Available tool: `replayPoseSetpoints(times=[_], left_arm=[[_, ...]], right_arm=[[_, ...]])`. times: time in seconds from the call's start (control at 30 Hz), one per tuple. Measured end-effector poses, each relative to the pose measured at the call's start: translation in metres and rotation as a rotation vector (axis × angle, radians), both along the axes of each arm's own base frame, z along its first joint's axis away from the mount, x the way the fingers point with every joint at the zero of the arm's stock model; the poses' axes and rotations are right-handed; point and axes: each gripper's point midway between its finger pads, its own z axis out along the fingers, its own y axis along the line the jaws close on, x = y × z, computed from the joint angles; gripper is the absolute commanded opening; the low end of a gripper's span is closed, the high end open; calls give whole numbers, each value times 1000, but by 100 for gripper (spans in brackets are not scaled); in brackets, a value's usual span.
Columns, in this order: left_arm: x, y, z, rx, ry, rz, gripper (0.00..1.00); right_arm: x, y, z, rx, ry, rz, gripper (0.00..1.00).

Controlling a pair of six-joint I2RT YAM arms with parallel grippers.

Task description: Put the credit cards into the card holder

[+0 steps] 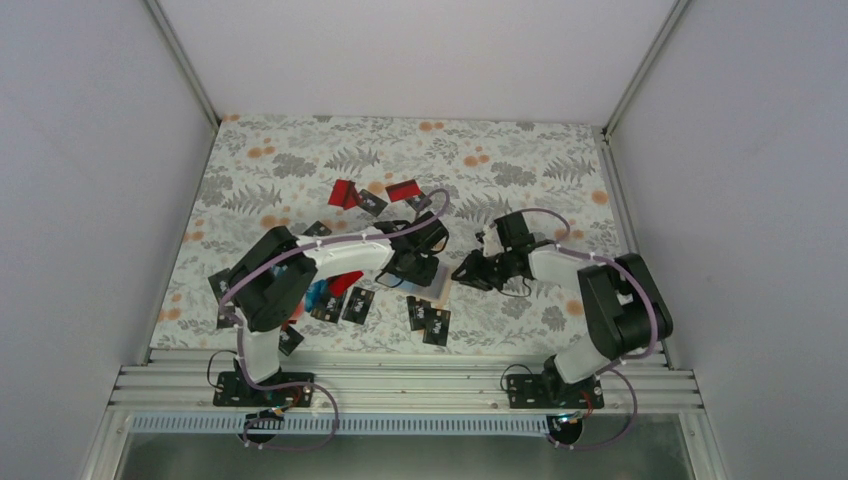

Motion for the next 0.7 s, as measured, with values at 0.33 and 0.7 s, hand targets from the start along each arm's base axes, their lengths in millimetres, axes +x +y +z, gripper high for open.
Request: replayPoseSetpoints(times=[0.33,0.7], left_arm=[[-2,-4,-11,-25,33,4,31],[0,-7,-8,-27,47,35,42]], right_arm=[[34,18,-12,26,5,42,20],[56,22,-13,1,-44,75,17]])
